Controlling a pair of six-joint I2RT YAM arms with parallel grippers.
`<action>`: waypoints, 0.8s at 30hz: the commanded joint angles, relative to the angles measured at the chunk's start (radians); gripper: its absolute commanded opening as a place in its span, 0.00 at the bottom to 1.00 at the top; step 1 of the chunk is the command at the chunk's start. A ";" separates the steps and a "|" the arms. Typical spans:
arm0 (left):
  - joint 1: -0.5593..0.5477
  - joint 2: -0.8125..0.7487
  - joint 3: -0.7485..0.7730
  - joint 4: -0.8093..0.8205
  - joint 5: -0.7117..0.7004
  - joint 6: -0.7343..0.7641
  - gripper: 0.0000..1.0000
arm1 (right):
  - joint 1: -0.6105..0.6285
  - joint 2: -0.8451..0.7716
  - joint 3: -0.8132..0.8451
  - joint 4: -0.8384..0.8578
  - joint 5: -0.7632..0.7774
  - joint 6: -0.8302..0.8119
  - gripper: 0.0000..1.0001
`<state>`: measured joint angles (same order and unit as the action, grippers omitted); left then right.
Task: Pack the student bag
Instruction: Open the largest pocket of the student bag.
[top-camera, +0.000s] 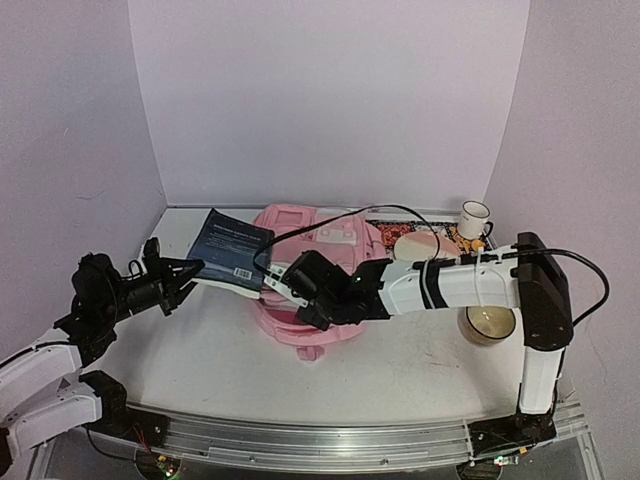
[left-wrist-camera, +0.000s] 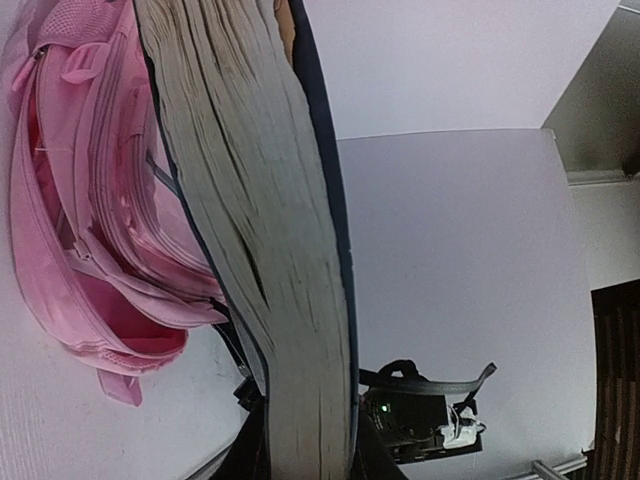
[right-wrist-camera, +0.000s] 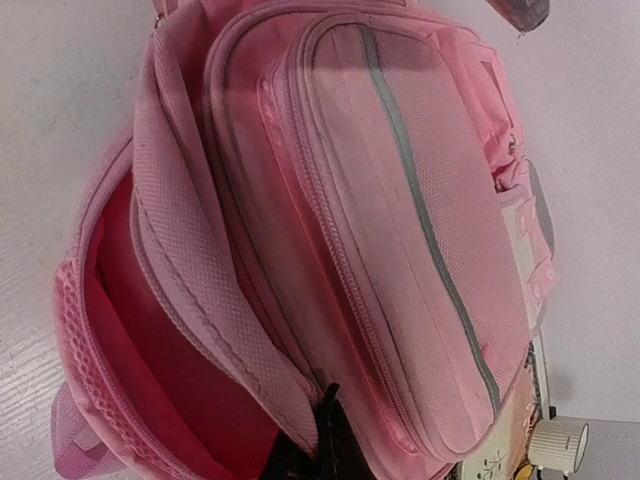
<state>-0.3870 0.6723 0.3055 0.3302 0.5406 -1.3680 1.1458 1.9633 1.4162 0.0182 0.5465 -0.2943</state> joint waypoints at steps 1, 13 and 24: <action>-0.005 -0.096 0.017 0.119 0.160 -0.049 0.00 | -0.012 -0.059 0.110 0.036 0.080 0.066 0.00; -0.006 -0.274 -0.048 0.107 0.276 -0.135 0.00 | -0.111 -0.127 0.213 0.030 0.002 0.262 0.00; -0.006 -0.372 -0.148 0.102 0.351 -0.215 0.00 | -0.162 -0.158 0.274 0.000 -0.050 0.422 0.00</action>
<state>-0.3927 0.3591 0.1629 0.2919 0.8419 -1.5444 1.0027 1.8901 1.6211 -0.0162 0.4801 0.0331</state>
